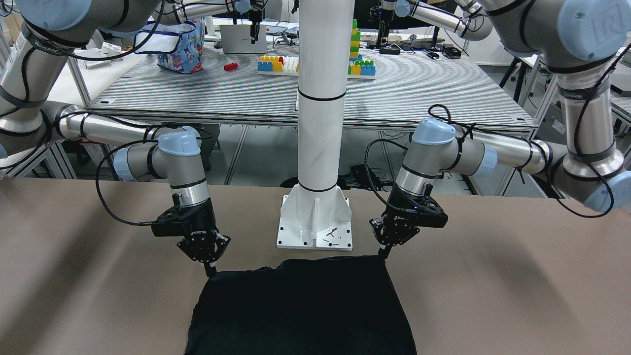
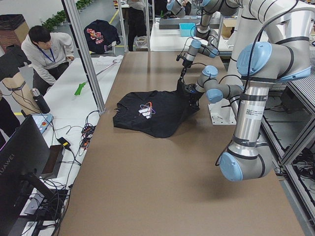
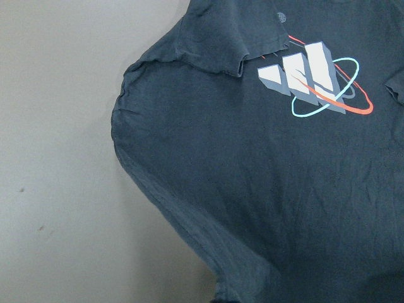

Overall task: Fold clothes
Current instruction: 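Lift the hem with both grippers and pull it toward the robot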

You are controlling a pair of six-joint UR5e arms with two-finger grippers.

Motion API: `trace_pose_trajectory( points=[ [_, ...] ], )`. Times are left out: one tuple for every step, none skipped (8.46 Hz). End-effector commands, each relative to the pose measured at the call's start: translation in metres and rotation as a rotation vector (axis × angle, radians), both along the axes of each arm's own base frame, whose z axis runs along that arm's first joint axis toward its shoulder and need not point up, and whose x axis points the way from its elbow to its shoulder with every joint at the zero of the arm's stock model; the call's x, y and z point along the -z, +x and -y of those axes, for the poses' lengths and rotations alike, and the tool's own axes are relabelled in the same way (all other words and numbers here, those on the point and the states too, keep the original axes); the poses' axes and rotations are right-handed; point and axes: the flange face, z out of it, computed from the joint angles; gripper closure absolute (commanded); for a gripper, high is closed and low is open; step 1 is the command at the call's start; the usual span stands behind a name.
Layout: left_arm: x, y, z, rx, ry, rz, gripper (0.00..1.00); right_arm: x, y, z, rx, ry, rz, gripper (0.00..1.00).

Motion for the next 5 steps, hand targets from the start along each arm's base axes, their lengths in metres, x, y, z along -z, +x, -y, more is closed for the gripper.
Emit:
trace_pose_trajectory(
  points=[
    [0.013, -0.012, -0.023, -0.169, -0.037, -0.031, 1.00, 0.006, 0.022, -0.038, 0.223, -0.047, 0.053, 1.00],
    [0.004, -0.009, -0.066, -0.272, -0.056, -0.039, 1.00, 0.007, 0.029, -0.084, 0.357, -0.053, 0.062, 1.00],
    [0.007, -0.009, -0.107, -0.365, -0.055, -0.063, 1.00, 0.007, 0.031, -0.126, 0.469, -0.061, 0.056, 1.00],
    [0.009, -0.012, -0.150, -0.454, -0.077, -0.084, 1.00, 0.009, 0.031, -0.159, 0.561, -0.066, 0.050, 1.00],
    [0.010, -0.016, -0.170, -0.504, -0.079, -0.096, 1.00, 0.013, 0.033, -0.176, 0.608, -0.066, 0.048, 1.00]
  ],
)
